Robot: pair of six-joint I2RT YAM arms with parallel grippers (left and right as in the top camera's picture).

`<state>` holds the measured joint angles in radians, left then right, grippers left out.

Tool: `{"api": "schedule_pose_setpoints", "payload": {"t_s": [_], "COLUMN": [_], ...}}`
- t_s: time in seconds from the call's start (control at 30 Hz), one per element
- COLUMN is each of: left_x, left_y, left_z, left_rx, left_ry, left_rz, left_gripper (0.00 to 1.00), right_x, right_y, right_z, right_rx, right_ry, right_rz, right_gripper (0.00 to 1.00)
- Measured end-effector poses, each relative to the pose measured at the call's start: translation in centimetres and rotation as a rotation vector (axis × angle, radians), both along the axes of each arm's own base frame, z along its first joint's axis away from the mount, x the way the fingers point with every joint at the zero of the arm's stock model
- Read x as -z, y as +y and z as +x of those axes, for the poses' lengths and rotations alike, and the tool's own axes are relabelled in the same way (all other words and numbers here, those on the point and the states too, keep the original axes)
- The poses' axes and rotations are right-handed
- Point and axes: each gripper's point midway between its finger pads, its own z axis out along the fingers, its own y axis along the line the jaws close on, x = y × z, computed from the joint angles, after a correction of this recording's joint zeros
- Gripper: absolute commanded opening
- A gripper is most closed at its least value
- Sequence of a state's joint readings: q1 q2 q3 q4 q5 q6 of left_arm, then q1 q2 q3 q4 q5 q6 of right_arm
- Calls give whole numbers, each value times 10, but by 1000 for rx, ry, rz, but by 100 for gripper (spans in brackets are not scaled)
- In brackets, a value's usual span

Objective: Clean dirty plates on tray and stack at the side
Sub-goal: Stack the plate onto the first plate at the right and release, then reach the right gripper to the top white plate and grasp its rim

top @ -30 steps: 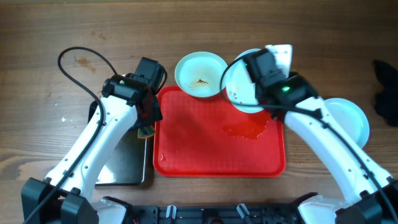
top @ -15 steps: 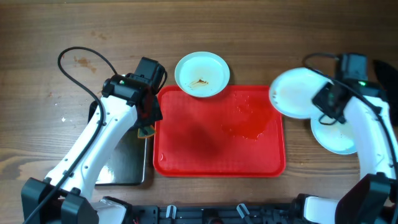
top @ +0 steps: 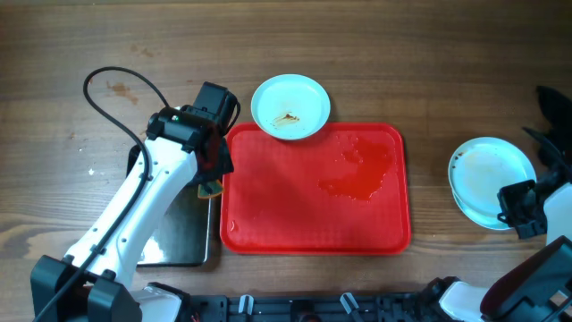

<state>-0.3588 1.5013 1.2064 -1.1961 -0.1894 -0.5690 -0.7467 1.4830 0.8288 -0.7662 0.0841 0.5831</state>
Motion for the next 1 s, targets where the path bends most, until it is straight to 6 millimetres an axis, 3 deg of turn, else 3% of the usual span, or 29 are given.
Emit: {"api": "schedule_pose_setpoints", "payload": {"t_s": [0.43, 0.5, 0.53, 0.57, 0.63, 0.8, 0.87, 1.0], "left_x": [0, 0, 0, 0, 0, 0, 0, 0], "left_y": [0, 1, 1, 1, 1, 1, 1, 1], "left_z": [-1, -3, -3, -3, -3, -3, -3, -3], "left_rx": [4, 7, 8, 12, 17, 18, 19, 19], "left_ry": [5, 13, 13, 14, 14, 14, 14, 14], "left_rz": [3, 6, 6, 6, 7, 7, 7, 7], "left_gripper": [4, 4, 4, 4, 4, 4, 4, 4], "right_x": [3, 2, 2, 2, 2, 2, 1, -14], "right_y": [2, -4, -5, -7, -9, -9, -5, -7], "right_z": [-17, -24, -25, -27, -32, -32, -29, -7], "right_rx": [111, 149, 160, 172, 194, 202, 199, 141], "right_ry": [48, 58, 58, 63, 71, 70, 60, -12], "right_rz": [10, -3, -3, -7, -12, -10, 14, 36], "right_gripper": [4, 22, 43, 55, 59, 50, 33, 30]}}
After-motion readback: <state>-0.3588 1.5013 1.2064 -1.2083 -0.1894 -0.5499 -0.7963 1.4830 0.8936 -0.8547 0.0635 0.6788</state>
